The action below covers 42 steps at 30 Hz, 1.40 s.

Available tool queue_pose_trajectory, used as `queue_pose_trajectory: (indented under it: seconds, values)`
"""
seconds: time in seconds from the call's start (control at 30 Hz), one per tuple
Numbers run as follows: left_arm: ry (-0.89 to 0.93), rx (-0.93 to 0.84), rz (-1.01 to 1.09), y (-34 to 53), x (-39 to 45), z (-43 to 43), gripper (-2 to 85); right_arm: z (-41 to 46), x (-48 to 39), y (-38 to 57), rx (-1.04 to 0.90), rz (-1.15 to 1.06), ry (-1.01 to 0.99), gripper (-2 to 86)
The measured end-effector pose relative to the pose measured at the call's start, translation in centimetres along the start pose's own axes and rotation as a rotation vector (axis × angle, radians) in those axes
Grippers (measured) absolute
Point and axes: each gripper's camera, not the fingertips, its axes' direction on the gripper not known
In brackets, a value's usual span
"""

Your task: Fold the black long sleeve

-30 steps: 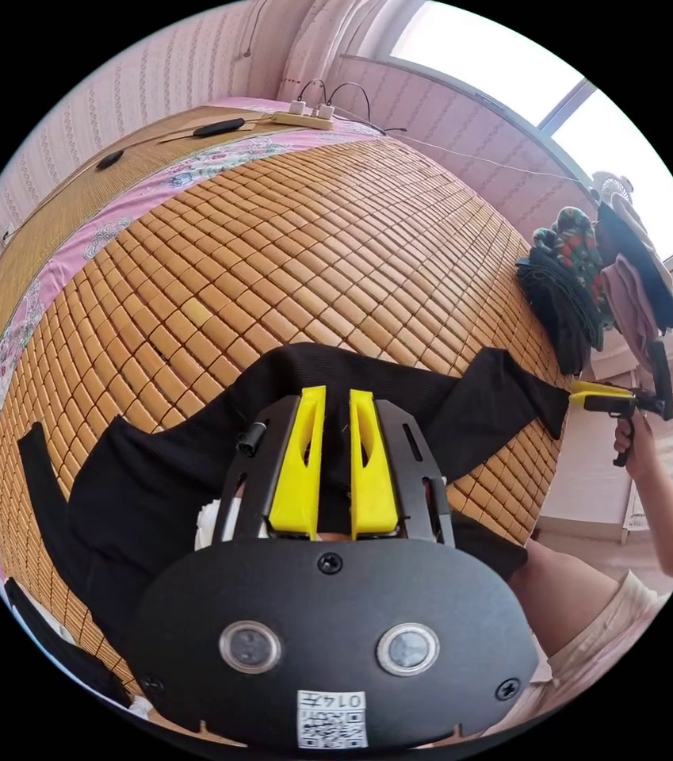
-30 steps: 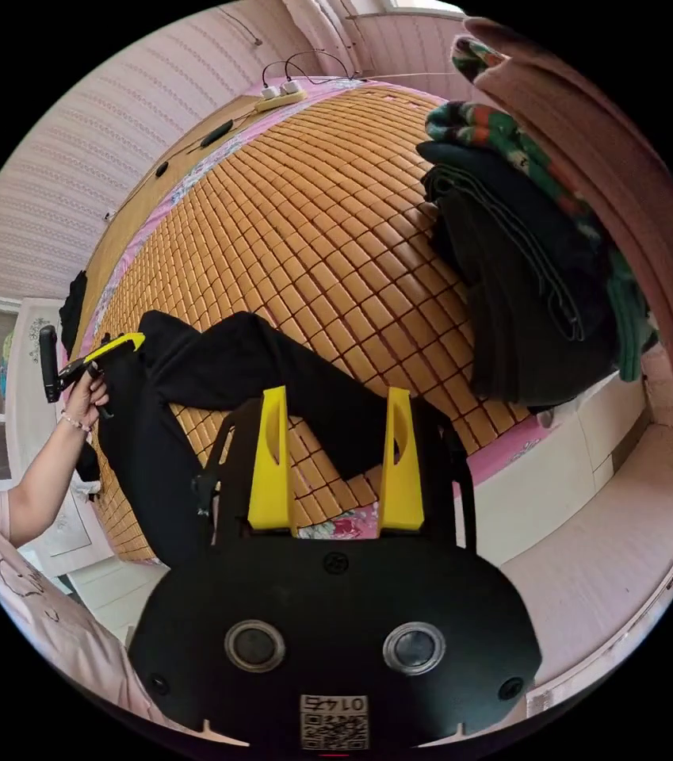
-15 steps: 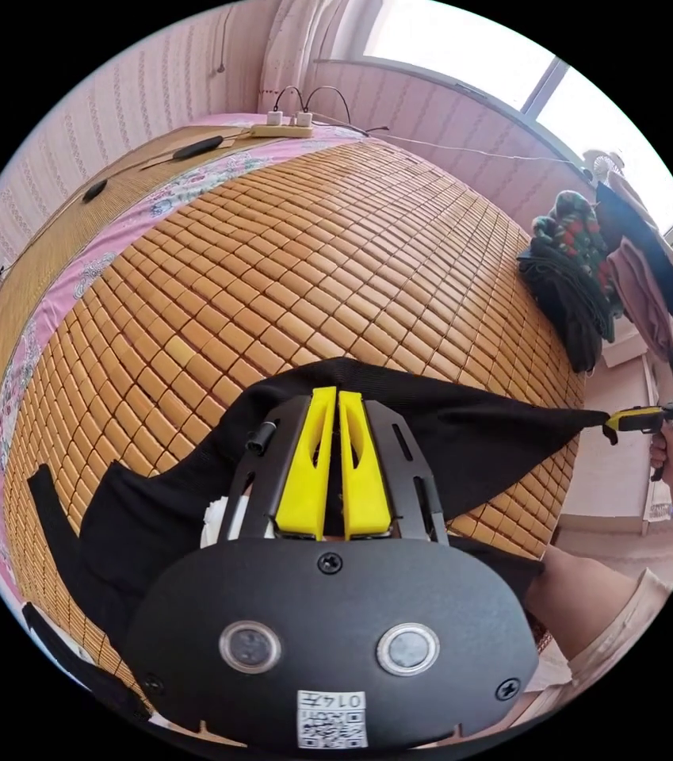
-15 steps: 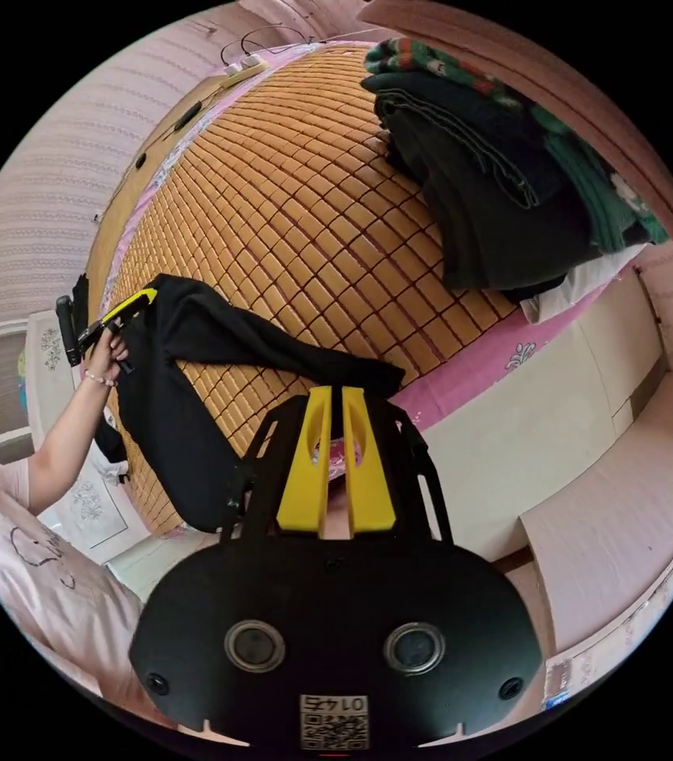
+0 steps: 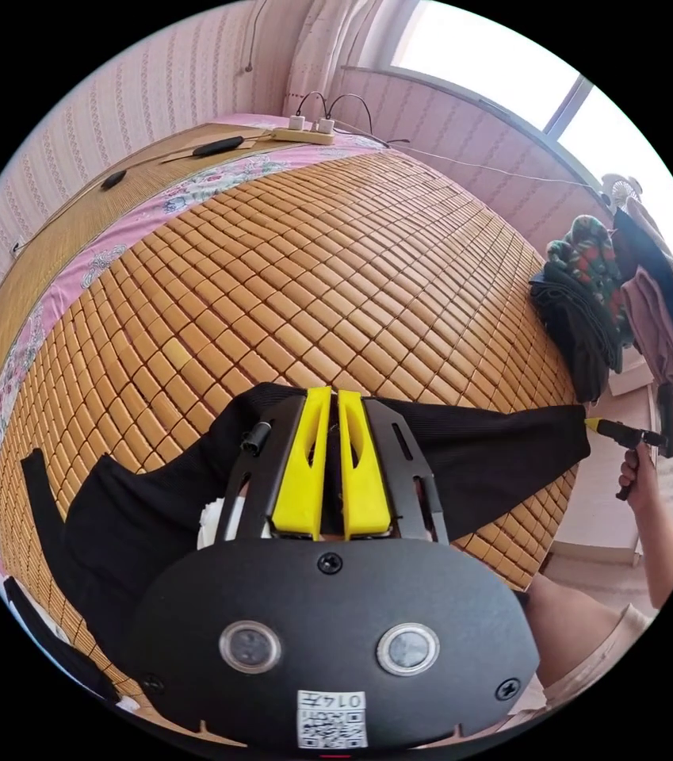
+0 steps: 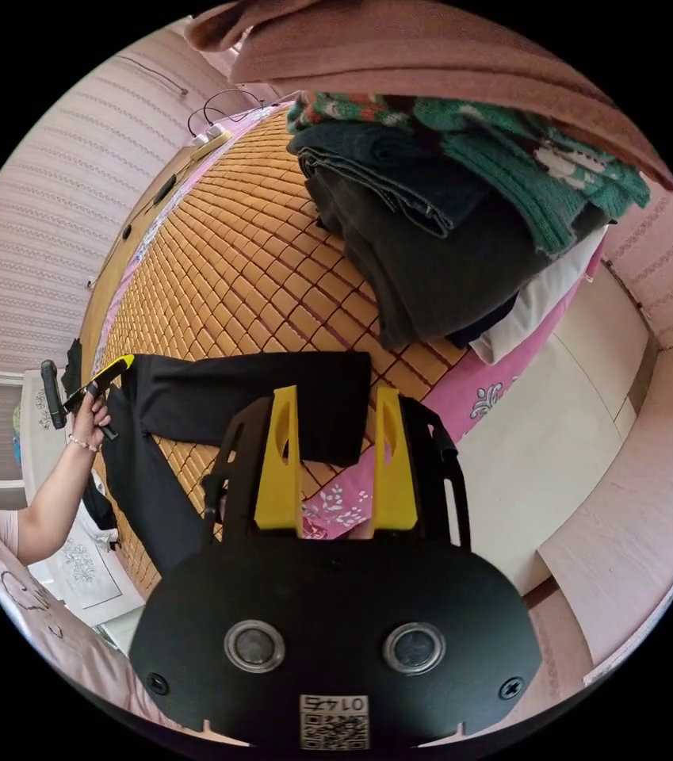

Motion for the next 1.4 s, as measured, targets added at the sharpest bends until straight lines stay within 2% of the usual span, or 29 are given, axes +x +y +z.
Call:
queue_pose_trajectory:
  seconds: [0.1,0.13,0.23,0.33,0.47,0.63,0.8,0.93,1.03,1.13,1.27,1.4]
  values:
    - [-0.009,-0.054,0.006,-0.2,0.6,1.3,1.8,1.6,-0.3,-0.2,0.038,0.013,0.152,6.3]
    - [0.002,-0.112,0.002,-0.2,0.7,2.4,1.2,2.1,-0.5,-0.1,0.044,0.008,0.152,2.8]
    - [0.026,-0.121,0.011,-0.1,0.9,2.6,-0.4,3.4,-1.5,0.0,0.031,-0.037,0.18,1.0]
    - [0.035,-0.117,-0.011,0.2,0.9,2.3,-0.9,4.6,-2.3,-0.1,0.027,-0.078,0.206,0.2]
    - [0.053,-0.03,-0.067,1.0,0.9,1.3,-0.9,5.2,-2.5,-0.6,0.07,-0.075,0.201,0.1]
    - [0.027,-0.021,-0.049,1.7,2.3,1.4,-0.6,8.9,-2.5,-1.6,0.062,-0.051,0.195,1.1]
    - [0.013,0.052,-0.057,3.9,3.2,-2.5,0.8,10.1,-3.3,-0.7,0.095,-0.015,0.222,3.7]
    - [0.065,0.082,-0.027,8.8,5.9,-6.4,0.7,13.2,-7.5,1.0,0.047,-0.145,0.232,0.4]
    - [0.128,-0.005,-0.011,12.4,8.6,-6.3,0.8,17.7,-10.7,1.4,-0.042,-0.265,0.239,-0.7]
    - [0.124,-0.104,-0.012,15.0,10.4,-4.6,0.3,20.8,-11.3,1.0,-0.057,-0.273,0.282,-0.9]
    - [0.112,-0.042,-0.025,16.8,11.3,-6.1,-0.3,22.9,-11.6,-0.3,-0.101,-0.251,0.271,-0.9]
    - [0.094,0.067,-0.078,19.1,10.9,-11.1,-0.3,23.5,-16.1,-1.1,-0.078,-0.374,0.333,-0.6]
